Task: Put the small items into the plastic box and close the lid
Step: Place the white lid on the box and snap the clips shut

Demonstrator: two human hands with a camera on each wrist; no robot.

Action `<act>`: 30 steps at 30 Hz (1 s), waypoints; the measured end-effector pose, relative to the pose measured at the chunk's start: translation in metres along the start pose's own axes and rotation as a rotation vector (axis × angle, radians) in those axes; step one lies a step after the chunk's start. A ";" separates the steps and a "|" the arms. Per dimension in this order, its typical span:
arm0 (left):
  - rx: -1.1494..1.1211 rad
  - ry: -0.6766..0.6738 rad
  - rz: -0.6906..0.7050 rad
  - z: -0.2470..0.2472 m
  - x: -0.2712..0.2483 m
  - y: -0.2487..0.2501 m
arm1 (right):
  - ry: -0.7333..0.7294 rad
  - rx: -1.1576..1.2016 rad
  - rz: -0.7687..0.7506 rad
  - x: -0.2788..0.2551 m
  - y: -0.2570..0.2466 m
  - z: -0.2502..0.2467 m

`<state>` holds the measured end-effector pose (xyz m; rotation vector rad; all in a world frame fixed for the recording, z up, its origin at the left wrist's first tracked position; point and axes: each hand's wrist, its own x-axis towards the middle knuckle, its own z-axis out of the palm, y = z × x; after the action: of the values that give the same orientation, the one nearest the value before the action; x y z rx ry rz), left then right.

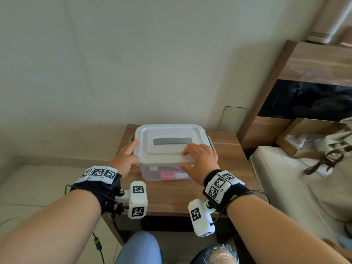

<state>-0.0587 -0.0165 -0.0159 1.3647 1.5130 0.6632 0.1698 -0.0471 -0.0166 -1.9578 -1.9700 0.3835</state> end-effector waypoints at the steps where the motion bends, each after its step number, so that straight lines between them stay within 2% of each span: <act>1: -0.020 0.001 0.000 0.000 0.000 0.002 | 0.048 0.036 0.048 0.000 -0.001 0.000; 4: 0.080 0.020 0.024 0.002 0.004 0.006 | 0.186 0.101 0.259 0.005 0.004 -0.002; 8: 0.265 0.022 0.032 0.006 0.009 0.006 | 0.220 0.157 0.459 0.010 0.017 -0.001; 16: 0.270 0.029 0.011 0.000 0.015 0.008 | 0.086 0.625 0.694 0.018 0.029 -0.002; 19: 0.302 0.010 0.001 -0.005 0.019 0.011 | 0.028 0.694 0.704 0.021 0.034 -0.003; 23: 0.327 0.027 0.004 -0.006 0.022 0.012 | 0.114 0.694 0.596 0.021 0.032 0.000; 30: 0.302 0.037 -0.012 -0.006 0.025 0.009 | 0.148 0.548 0.476 0.021 0.029 -0.001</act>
<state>-0.0584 0.0106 -0.0130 1.5730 1.7001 0.4669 0.1965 -0.0258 -0.0264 -1.9784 -1.1274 0.7746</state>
